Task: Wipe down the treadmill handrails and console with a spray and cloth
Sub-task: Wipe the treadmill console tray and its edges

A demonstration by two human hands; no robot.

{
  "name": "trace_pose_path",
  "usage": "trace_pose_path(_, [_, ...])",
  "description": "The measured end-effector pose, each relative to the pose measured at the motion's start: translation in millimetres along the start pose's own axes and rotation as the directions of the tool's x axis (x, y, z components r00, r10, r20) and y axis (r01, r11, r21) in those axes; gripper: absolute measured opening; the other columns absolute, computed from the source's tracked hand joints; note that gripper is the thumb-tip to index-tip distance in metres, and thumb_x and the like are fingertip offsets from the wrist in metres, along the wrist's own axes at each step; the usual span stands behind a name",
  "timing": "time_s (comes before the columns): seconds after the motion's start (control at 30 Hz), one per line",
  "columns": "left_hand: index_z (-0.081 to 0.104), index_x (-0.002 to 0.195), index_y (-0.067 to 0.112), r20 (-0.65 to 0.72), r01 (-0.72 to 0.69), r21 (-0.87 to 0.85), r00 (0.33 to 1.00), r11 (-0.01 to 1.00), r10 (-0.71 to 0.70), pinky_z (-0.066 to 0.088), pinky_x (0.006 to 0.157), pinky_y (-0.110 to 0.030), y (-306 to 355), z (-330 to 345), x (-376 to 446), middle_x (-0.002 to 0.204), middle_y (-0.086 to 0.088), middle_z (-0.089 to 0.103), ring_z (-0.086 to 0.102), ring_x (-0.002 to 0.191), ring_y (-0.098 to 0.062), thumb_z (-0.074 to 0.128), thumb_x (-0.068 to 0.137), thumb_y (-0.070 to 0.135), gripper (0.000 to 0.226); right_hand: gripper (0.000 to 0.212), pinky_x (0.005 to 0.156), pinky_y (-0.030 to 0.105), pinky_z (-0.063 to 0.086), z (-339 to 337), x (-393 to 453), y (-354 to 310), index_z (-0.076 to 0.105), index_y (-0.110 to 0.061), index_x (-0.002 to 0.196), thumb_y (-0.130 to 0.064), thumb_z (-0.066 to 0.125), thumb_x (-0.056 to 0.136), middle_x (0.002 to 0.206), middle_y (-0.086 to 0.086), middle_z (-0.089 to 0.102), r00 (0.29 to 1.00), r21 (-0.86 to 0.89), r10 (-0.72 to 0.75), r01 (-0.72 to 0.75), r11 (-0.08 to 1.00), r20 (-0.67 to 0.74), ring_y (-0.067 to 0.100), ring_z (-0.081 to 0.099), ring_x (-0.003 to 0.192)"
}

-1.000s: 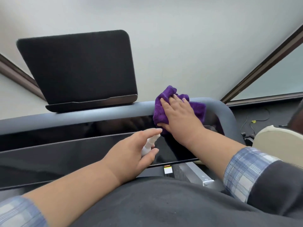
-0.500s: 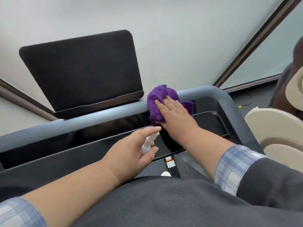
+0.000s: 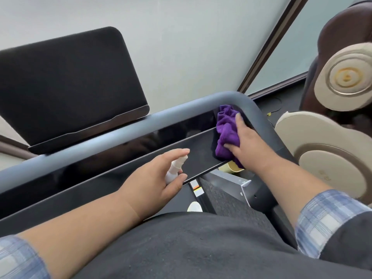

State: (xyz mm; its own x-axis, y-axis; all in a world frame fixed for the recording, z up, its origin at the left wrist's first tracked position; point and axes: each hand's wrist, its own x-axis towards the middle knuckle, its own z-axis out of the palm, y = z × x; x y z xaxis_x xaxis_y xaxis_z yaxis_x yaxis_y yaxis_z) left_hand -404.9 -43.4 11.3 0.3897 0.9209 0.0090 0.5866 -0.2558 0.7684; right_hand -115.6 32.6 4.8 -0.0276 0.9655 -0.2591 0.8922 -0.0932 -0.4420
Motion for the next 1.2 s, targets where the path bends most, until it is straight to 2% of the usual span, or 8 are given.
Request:
trace_pose_path(0.1, [0.028, 0.128, 0.072, -0.039, 0.046, -0.017, 0.998, 0.999, -0.046, 0.048, 0.077, -0.024, -1.9, 3.1, 0.6, 0.103, 0.03, 0.059, 0.06, 0.086, 0.001, 0.049, 0.084, 0.057, 0.051, 0.064, 0.12, 0.04, 0.022, 15.3, 6.6, -0.8, 0.037, -0.017, 0.152, -0.042, 0.057, 0.096, 0.156, 0.013, 0.035, 0.995, -0.194, -0.101, 0.101, 0.976, 0.007, 0.03, 0.029, 0.144])
trace_pose_path(0.2, [0.03, 0.127, 0.071, -0.087, 0.106, -0.049, 0.99, 0.993, -0.11, 0.049, 0.077, -0.025, -4.8, 7.9, -4.8, 0.104, 0.03, 0.059, 0.061, 0.087, -0.001, 0.049, 0.083, 0.057, 0.05, 0.053, 0.12, 0.047, 0.024, 22.4, 7.7, -4.0, 0.047, -0.022, 0.142, -0.048, 0.047, 0.096, 0.153, 0.009, 0.035, 0.988, -0.241, -0.15, 0.155, 0.958, 0.036, 0.029, 0.03, 0.143])
trace_pose_path(0.5, [0.032, 0.129, 0.069, -0.33, 0.215, -0.17, 0.907, 0.962, -0.262, 0.046, 0.073, -0.021, -18.5, 12.3, -30.7, 0.101, 0.025, 0.06, 0.062, 0.083, -0.005, 0.053, 0.085, 0.052, 0.051, 0.074, 0.125, 0.044, 0.01, 62.0, -5.5, -52.1, 0.029, -0.013, 0.155, -0.056, 0.038, 0.096, 0.161, 0.014, 0.028, 0.912, -0.335, -0.35, 0.404, 0.851, 0.213, 0.027, 0.015, 0.151])
trace_pose_path(0.67, [0.031, 0.135, 0.061, -0.497, 0.253, -0.165, 0.814, 0.953, -0.302, 0.049, 0.071, -0.023, -34.4, -15.7, -67.8, 0.098, 0.016, 0.061, 0.062, 0.079, -0.015, 0.055, 0.09, 0.044, 0.053, 0.087, 0.122, 0.042, 0.002, 96.1, -21.4, -104.4, 0.025, -0.011, 0.157, -0.065, 0.017, 0.089, 0.163, 0.014, 0.023, 0.809, -0.304, -0.505, 0.583, 0.754, 0.301, 0.03, 0.014, 0.152])
trace_pose_path(0.77, [0.031, 0.135, 0.06, -0.567, 0.297, -0.168, 0.751, 0.94, -0.338, 0.05, 0.075, -0.026, -41.1, -31.7, -102.0, 0.096, 0.015, 0.062, 0.062, 0.081, -0.016, 0.054, 0.091, 0.042, 0.053, 0.092, 0.12, 0.041, -0.006, 119.2, -30.6, -136.0, 0.016, -0.013, 0.159, -0.071, 0.013, 0.088, 0.166, 0.015, 0.013, 0.749, -0.294, -0.556, 0.657, 0.694, 0.361, 0.029, 0.005, 0.153])
trace_pose_path(0.93, [0.037, 0.136, 0.049, -0.609, 0.373, -0.226, 0.667, 0.9, -0.429, 0.048, 0.078, -0.027, -51.3, -48.3, -173.4, 0.094, 0.013, 0.062, 0.061, 0.079, -0.011, 0.054, 0.09, 0.042, 0.049, 0.095, 0.121, 0.045, -0.003, 159.8, -52.3, -198.3, 0.007, -0.014, 0.159, -0.074, 0.009, 0.086, 0.167, 0.014, 0.005, 0.667, -0.271, -0.606, 0.738, 0.618, 0.435, 0.029, -0.002, 0.153])
trace_pose_path(1.07, [0.038, 0.137, 0.044, -0.604, 0.413, -0.221, 0.653, 0.884, -0.456, 0.046, 0.079, -0.023, -54.2, -61.6, -227.1, 0.095, 0.017, 0.06, 0.06, 0.082, -0.006, 0.054, 0.09, 0.04, 0.049, 0.095, 0.122, 0.049, -0.001, 190.8, -72.0, -248.9, 0.004, -0.013, 0.159, -0.073, 0.013, 0.086, 0.167, 0.015, -0.001, 0.641, -0.273, -0.607, 0.76, 0.59, 0.469, 0.029, -0.007, 0.153])
trace_pose_path(1.2, [0.038, 0.138, 0.043, -0.613, 0.445, -0.202, 0.637, 0.872, -0.467, 0.042, 0.083, -0.013, -60.4, -81.3, -266.8, 0.1, 0.023, 0.057, 0.058, 0.086, 0.006, 0.053, 0.09, 0.04, 0.051, 0.115, 0.122, 0.053, 0.001, 222.0, -91.8, -294.5, -0.004, -0.012, 0.159, -0.088, 0.014, 0.074, 0.167, 0.016, -0.002, 0.622, -0.295, -0.609, 0.778, 0.555, 0.492, 0.031, -0.008, 0.153])
